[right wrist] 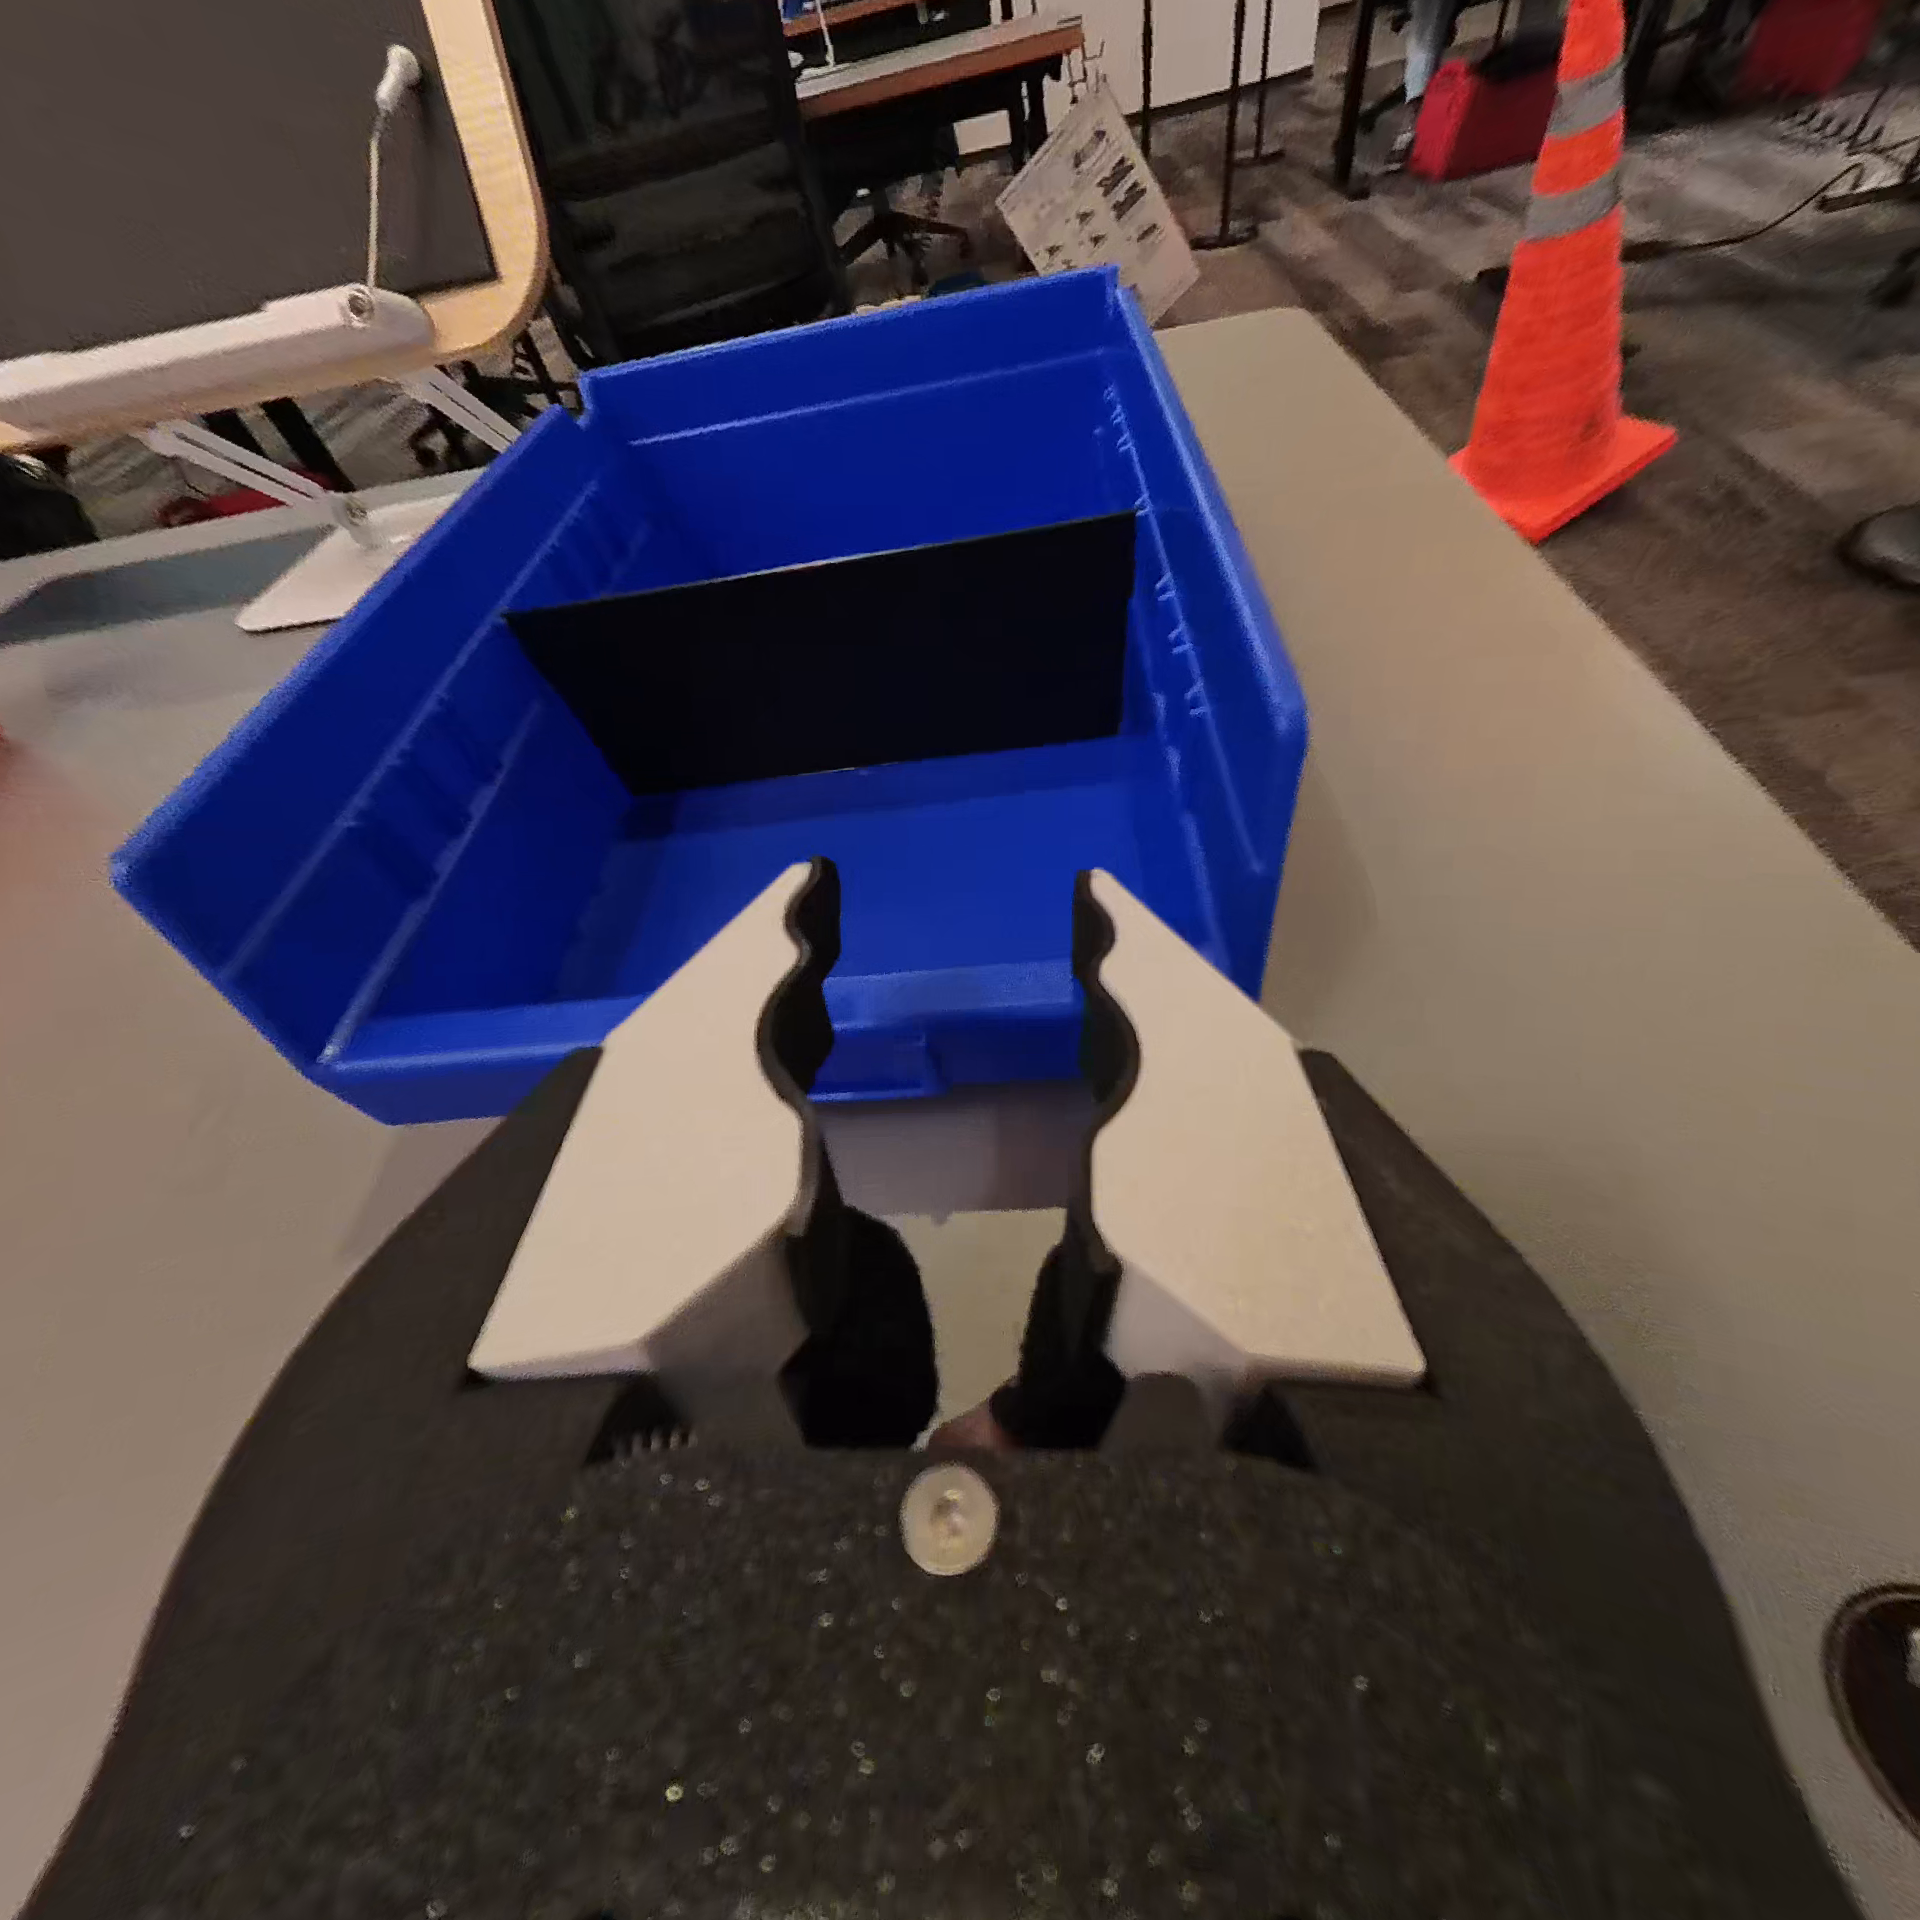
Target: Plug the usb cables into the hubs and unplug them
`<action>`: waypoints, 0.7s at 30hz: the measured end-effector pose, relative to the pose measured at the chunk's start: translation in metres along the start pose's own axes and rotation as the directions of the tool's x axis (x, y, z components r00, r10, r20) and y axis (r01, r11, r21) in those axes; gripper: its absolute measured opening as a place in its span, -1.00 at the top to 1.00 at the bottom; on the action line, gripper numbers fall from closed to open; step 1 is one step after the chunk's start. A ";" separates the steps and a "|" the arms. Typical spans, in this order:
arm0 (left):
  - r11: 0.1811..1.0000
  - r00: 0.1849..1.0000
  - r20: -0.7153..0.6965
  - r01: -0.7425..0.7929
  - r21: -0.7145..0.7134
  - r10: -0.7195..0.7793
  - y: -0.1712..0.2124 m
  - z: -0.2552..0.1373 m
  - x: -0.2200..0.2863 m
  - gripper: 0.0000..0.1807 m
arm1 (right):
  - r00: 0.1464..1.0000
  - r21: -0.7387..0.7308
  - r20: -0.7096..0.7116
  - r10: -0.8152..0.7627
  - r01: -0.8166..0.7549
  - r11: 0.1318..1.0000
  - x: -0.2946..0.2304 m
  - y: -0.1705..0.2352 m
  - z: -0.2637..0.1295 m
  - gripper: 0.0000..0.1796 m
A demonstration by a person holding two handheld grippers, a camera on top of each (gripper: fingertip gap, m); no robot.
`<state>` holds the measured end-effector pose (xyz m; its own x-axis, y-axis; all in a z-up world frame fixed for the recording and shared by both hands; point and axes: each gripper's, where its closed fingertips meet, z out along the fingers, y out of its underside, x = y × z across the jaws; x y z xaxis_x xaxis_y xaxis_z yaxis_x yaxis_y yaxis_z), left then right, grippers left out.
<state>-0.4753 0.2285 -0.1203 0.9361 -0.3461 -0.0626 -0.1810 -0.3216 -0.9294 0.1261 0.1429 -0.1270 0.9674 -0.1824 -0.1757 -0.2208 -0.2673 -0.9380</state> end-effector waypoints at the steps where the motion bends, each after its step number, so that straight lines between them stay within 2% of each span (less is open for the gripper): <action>1: 1.000 1.000 0.000 0.005 -0.001 -0.005 0.000 0.001 -0.001 0.74 | 1.000 -0.002 0.004 0.001 -0.001 1.000 -0.002 0.001 0.000 0.52; 6: 1.000 1.000 -0.004 0.022 -0.004 -0.022 0.001 0.003 -0.005 0.74 | 0.997 -0.002 -0.016 -0.076 0.076 0.997 -0.004 0.001 -0.003 0.55; 12: 1.000 1.000 0.004 0.000 -0.023 0.000 0.005 0.004 -0.006 0.74 | 0.999 -0.025 0.009 -0.041 0.042 0.999 -0.007 0.007 -0.003 0.58; 21: 0.998 0.998 0.010 -0.059 -0.034 0.060 0.007 0.006 -0.002 0.74 | 0.990 -0.042 0.001 -0.140 0.140 0.989 -0.016 0.010 -0.001 0.59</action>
<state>-0.4763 0.2323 -0.1287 0.9265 -0.3561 -0.1216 -0.2466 -0.3305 -0.9110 0.1087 0.1422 -0.1336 0.9889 -0.1425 -0.0429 -0.0882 -0.3293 -0.9401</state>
